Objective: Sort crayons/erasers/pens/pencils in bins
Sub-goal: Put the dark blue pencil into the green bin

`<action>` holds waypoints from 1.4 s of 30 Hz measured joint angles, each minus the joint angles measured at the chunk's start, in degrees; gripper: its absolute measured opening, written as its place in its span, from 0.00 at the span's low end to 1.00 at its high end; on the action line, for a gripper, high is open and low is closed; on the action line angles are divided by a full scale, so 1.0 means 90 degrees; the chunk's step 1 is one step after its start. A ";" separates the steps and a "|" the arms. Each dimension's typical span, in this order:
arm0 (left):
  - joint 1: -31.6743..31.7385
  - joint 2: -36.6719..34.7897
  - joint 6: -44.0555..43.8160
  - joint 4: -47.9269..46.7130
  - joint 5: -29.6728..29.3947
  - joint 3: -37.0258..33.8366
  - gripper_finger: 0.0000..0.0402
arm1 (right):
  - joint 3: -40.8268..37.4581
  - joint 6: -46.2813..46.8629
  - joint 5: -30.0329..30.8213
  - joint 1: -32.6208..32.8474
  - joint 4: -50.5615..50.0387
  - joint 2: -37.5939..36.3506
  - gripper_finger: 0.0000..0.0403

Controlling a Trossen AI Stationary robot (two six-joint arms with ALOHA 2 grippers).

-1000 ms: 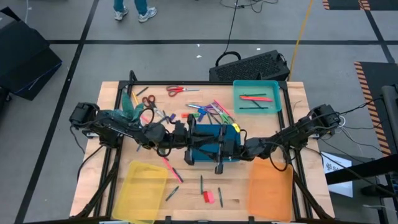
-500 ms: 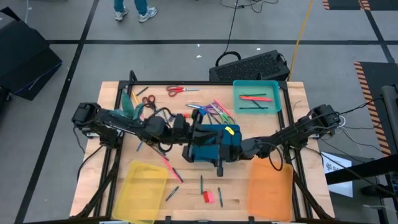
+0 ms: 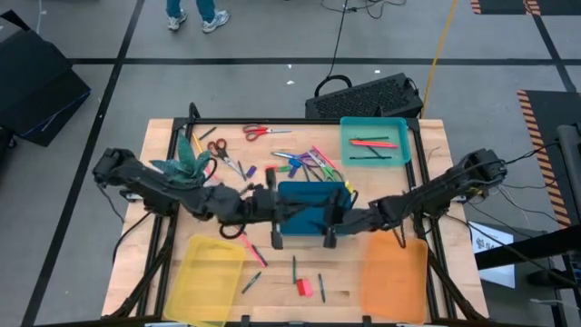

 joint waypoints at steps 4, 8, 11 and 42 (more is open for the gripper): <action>-0.0359 -0.0201 0.0092 -0.1374 -0.0937 0.0000 0.03 | 0.0458 0.0583 -0.0208 -0.0393 -0.2077 -0.0073 0.53; -0.0672 -0.0210 -0.0461 -0.2860 -0.2043 -0.0002 0.03 | 0.0911 0.0754 -0.0841 -0.0925 -0.3221 0.0201 0.53; -0.0773 -0.0257 -0.1330 -0.3592 -0.2650 -0.0144 0.01 | 0.1150 0.0447 -0.1257 -0.1208 -0.3734 0.0558 0.53; -0.0422 -0.0690 -0.4443 -0.3095 -0.1796 -0.3172 0.31 | 0.1309 -0.0768 -0.1822 -0.2501 -0.4521 0.1830 0.53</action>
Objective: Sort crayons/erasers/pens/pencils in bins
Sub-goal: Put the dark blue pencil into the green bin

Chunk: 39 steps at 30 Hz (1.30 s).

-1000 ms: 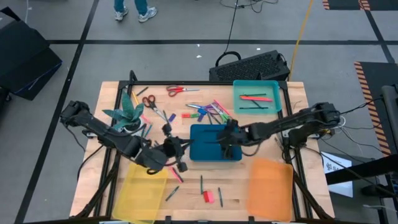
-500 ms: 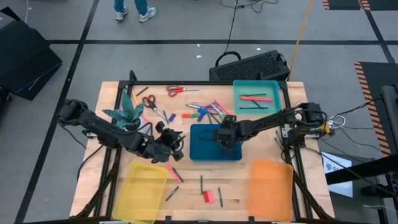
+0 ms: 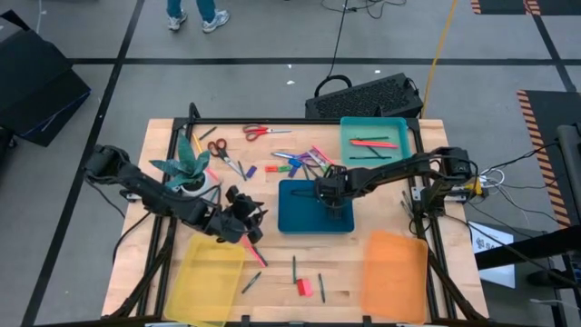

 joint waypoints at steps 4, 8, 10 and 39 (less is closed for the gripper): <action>-0.0143 0.0000 -0.0081 0.0056 -0.0002 -0.0004 0.31 | -0.0187 -0.0019 -0.0118 -0.0022 0.0077 -0.0012 0.53; -0.0214 0.0000 0.0091 0.0351 -0.0005 -0.0005 0.31 | -0.0216 -0.0045 -0.0530 -0.0026 0.0079 0.0000 0.53; -0.0227 0.0000 0.0190 0.0511 -0.0005 -0.0005 0.31 | -0.0216 -0.0059 -0.0859 0.0011 0.0098 -0.0050 0.53; 0.0072 0.0000 0.0969 0.1676 -0.0022 -0.0005 0.31 | -0.0005 0.2939 0.0521 0.1030 0.1968 0.0609 0.52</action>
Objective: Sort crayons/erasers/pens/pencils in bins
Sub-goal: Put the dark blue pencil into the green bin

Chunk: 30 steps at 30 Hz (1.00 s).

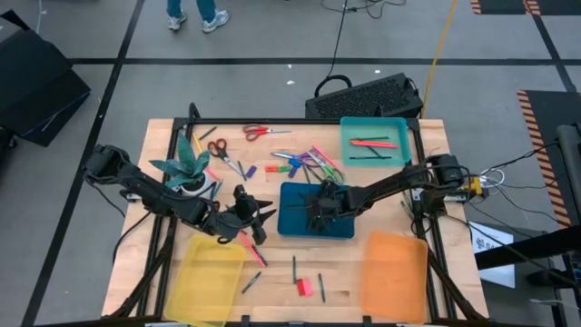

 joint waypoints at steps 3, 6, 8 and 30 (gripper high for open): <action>-0.0001 -0.0017 -0.0072 -0.0005 0.0000 0.0000 0.31 | 0.0005 0.0145 0.0016 0.0000 -0.0174 0.0023 0.48; 0.0002 -0.0019 -0.0185 0.0023 0.0000 0.0000 0.31 | 0.0005 0.0149 -0.0001 0.0000 -0.0344 0.0034 0.42; 0.0000 -0.0019 -0.0200 0.0133 0.0000 0.0000 0.31 | 0.0005 0.0144 -0.0014 0.0000 -0.0404 0.0037 0.37; -0.0234 -0.1081 0.0377 0.0095 -0.0005 0.0005 0.31 | -0.0049 -0.0518 -0.0074 0.0379 -0.0665 -0.1002 0.05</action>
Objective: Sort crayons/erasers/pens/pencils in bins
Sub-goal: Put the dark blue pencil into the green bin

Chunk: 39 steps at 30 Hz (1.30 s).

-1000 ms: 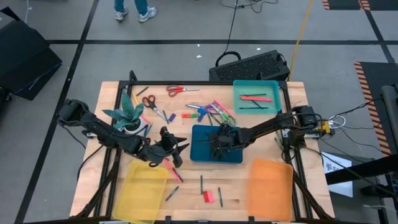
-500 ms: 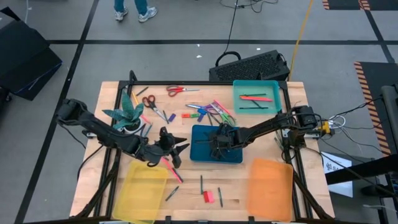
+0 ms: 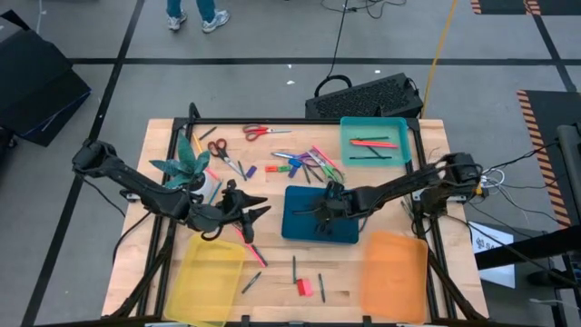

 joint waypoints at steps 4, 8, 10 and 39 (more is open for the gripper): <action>0.0000 -0.0020 0.0011 -0.0027 0.0002 0.0000 0.31 | 0.0000 -0.0251 0.0037 0.0241 -0.0025 -0.0475 0.04; -0.0030 -0.0015 0.0001 -0.0029 0.0005 0.0000 0.31 | 0.0010 -0.0374 0.0395 0.0446 -0.0030 -0.0854 0.03; -0.0047 -0.0015 0.0021 -0.0027 0.0005 0.0000 0.31 | 0.0010 -0.0408 0.0499 0.0524 -0.0052 -0.0968 0.03; -0.0364 -0.0010 0.0284 -0.0179 -0.0048 0.0000 0.31 | -0.0069 -0.4331 0.0544 -0.4647 -0.2822 -0.2240 0.03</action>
